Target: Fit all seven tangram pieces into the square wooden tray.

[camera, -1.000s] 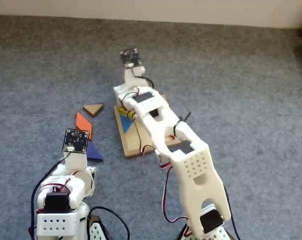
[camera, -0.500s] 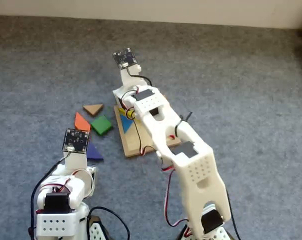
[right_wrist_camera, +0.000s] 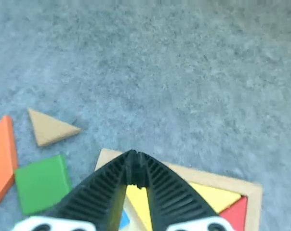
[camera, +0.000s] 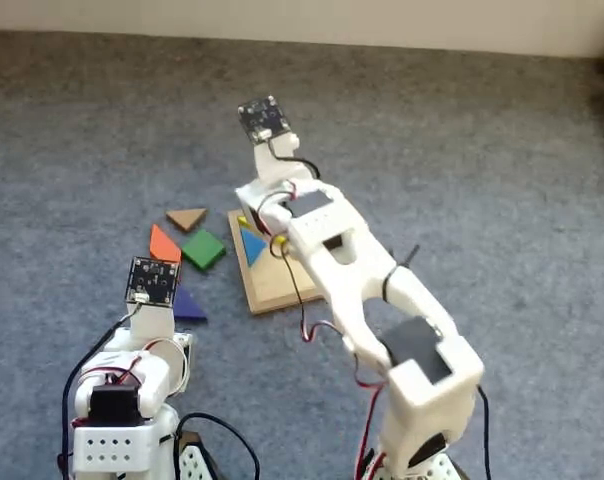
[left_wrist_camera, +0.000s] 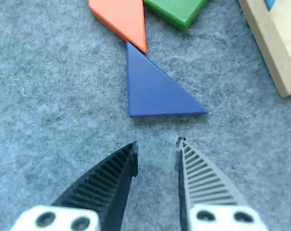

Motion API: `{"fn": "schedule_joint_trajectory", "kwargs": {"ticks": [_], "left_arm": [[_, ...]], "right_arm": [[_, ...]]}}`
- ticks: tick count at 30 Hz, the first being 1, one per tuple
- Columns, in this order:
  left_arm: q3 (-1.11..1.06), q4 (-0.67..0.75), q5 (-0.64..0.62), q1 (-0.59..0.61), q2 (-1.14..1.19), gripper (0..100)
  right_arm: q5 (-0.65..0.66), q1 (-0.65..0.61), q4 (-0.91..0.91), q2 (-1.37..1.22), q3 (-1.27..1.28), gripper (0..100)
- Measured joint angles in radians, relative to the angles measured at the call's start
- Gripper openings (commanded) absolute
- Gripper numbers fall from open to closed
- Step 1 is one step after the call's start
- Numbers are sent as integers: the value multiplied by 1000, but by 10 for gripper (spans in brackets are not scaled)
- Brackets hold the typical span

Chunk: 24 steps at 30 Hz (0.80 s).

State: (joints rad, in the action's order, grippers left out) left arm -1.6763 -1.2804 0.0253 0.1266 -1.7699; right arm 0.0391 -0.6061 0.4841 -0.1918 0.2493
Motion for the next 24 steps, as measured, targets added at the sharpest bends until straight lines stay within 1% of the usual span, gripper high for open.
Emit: {"fn": "schedule_joint_trajectory", "kwargs": {"ticks": [3, 7, 12, 16, 24], "left_arm": [[0, 0, 0, 0, 0, 140], [0, 0, 0, 0, 0, 140], [0, 0, 0, 0, 0, 140], [0, 0, 0, 0, 0, 140], [0, 0, 0, 0, 0, 140]], "right_arm": [[0, -14, 0, 109, 117, 6], [0, -72, 0, 209, 238, 6], [0, -86, 0, 269, 273, 6], [0, -48, 0, 362, 293, 5], [0, 97, 0, 686, 534, 5]]}}
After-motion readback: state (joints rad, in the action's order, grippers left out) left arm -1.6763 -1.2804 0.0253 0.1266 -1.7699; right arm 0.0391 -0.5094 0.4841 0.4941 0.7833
